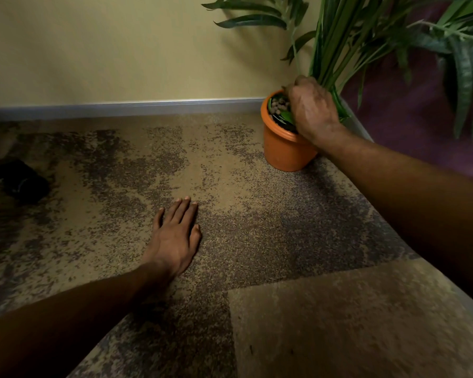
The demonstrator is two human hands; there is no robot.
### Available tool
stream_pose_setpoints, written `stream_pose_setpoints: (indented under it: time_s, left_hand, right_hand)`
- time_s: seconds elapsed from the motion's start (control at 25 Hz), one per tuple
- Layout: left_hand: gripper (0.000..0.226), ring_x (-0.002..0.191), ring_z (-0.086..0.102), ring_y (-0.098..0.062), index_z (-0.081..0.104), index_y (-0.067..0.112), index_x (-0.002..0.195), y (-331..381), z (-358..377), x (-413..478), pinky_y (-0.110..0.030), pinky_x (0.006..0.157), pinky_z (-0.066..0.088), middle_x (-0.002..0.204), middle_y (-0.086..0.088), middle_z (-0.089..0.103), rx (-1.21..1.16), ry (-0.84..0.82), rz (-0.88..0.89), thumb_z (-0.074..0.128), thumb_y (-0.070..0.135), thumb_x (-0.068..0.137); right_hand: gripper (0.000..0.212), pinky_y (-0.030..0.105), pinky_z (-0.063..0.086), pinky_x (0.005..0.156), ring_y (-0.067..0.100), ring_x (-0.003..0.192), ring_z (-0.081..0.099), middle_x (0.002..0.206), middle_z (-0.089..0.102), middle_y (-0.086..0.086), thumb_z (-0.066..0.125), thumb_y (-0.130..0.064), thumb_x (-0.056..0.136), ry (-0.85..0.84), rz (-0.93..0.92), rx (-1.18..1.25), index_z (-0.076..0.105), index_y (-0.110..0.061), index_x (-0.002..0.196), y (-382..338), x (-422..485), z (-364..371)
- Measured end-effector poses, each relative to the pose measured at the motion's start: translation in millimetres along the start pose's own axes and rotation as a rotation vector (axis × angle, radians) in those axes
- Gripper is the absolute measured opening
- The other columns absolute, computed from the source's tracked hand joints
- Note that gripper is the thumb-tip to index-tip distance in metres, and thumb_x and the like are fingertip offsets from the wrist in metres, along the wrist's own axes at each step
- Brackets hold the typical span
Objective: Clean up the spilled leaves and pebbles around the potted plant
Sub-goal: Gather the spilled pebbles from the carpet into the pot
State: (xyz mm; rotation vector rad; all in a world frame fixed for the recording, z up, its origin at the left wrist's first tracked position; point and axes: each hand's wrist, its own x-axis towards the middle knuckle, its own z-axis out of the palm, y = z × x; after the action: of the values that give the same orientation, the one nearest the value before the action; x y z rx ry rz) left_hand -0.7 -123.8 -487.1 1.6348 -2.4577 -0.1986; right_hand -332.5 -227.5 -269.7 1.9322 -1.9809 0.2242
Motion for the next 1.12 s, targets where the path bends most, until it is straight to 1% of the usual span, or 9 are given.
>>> stream_pose_setpoints:
  time_s: [0.08,0.2,0.28,0.36,0.48,0.68,0.88,1.04,1.12]
  left_hand:
    - [0.063,0.16,0.012,-0.015,0.021,0.024,0.163,0.3,-0.4,-0.1,-0.049,0.129,0.011,0.172,0.002,0.018,0.003,-0.004,0.0,0.019,0.049,0.105]
    - [0.063,0.16,0.014,-0.016,0.023,0.023,0.163,0.9,-0.6,0.5,-0.049,0.128,0.011,0.172,0.002,0.02,0.002,-0.005,-0.003,0.021,0.047,0.105]
    - [0.063,0.16,0.014,-0.016,0.024,0.023,0.163,1.1,-0.5,0.6,-0.049,0.128,0.012,0.171,0.002,0.021,0.004,-0.004,-0.005,0.022,0.047,0.105]
    - [0.063,0.159,0.014,-0.015,0.024,0.024,0.163,0.7,-0.4,0.4,-0.049,0.128,0.012,0.171,0.002,0.021,0.007,-0.005,-0.007,0.021,0.048,0.105]
    - [0.062,0.16,0.014,-0.015,0.023,0.024,0.163,0.1,0.2,0.3,-0.049,0.128,0.012,0.171,0.002,0.021,0.001,-0.006,-0.003,0.02,0.049,0.105]
    - [0.064,0.16,0.011,-0.016,0.021,0.024,0.163,-1.4,-1.0,1.2,-0.05,0.129,0.01,0.172,0.002,0.018,-0.023,-0.037,-0.001,0.019,0.049,0.105]
    - [0.068,0.161,0.001,-0.02,0.011,0.019,0.165,3.8,-8.3,5.9,-0.05,0.129,0.0,0.174,-0.002,0.005,-0.018,-0.147,-0.011,0.012,0.049,0.104]
    - [0.068,0.161,0.0,-0.023,0.008,0.018,0.165,5.7,-20.0,13.9,-0.051,0.128,0.001,0.174,-0.004,0.001,-0.014,-0.261,-0.018,0.021,0.047,0.105]
    - [0.07,0.161,0.003,-0.024,0.007,0.018,0.165,5.2,-26.1,16.4,-0.051,0.128,0.002,0.174,-0.004,0.002,-0.016,-0.313,-0.02,0.026,0.047,0.105]
  right_hand:
    - [0.021,0.049,0.055,0.09,0.043,0.11,0.062,0.114,0.058,0.024,0.056,-0.009,0.101,0.011,-0.029,0.015,0.064,0.002,0.117,0.7,1.4,-1.0]
    - [0.019,0.048,0.056,0.091,0.042,0.109,0.062,0.116,0.057,0.024,0.054,-0.005,0.101,0.009,-0.074,0.095,0.062,0.004,0.116,2.2,3.4,-1.2]
    - [0.017,0.048,0.056,0.089,0.041,0.106,0.064,0.114,0.059,0.024,0.05,-0.008,0.104,0.008,-0.055,0.143,0.059,0.001,0.115,2.5,2.6,-1.6]
    - [0.018,0.046,0.054,0.088,0.041,0.105,0.064,0.113,0.059,0.025,0.049,-0.011,0.104,0.005,-0.064,0.119,0.059,0.001,0.113,2.0,2.6,-0.9]
    - [0.018,0.045,0.052,0.088,0.042,0.107,0.062,0.112,0.057,0.026,0.052,-0.008,0.103,-0.015,-0.097,0.092,0.061,0.006,0.11,1.3,3.2,-1.5]
    - [0.022,0.048,0.051,0.092,0.042,0.113,0.058,0.118,0.054,0.025,0.051,-0.008,0.103,-0.039,-0.12,0.02,0.062,0.005,0.116,0.0,1.4,-2.7]
    - [0.026,0.047,0.051,0.099,0.038,0.115,0.058,0.124,0.054,0.021,0.044,-0.014,0.105,-0.075,-0.158,0.044,0.06,-0.001,0.121,3.6,-9.4,-2.5]
    - [0.03,0.048,0.051,0.104,0.039,0.122,0.057,0.132,0.054,0.021,0.049,-0.007,0.102,-0.07,-0.161,0.043,0.06,-0.002,0.13,3.1,-17.5,-7.1]
    - [0.032,0.047,0.049,0.104,0.039,0.123,0.056,0.133,0.055,0.021,0.051,-0.008,0.101,-0.054,-0.149,0.054,0.06,-0.002,0.132,6.7,-18.5,-11.6]
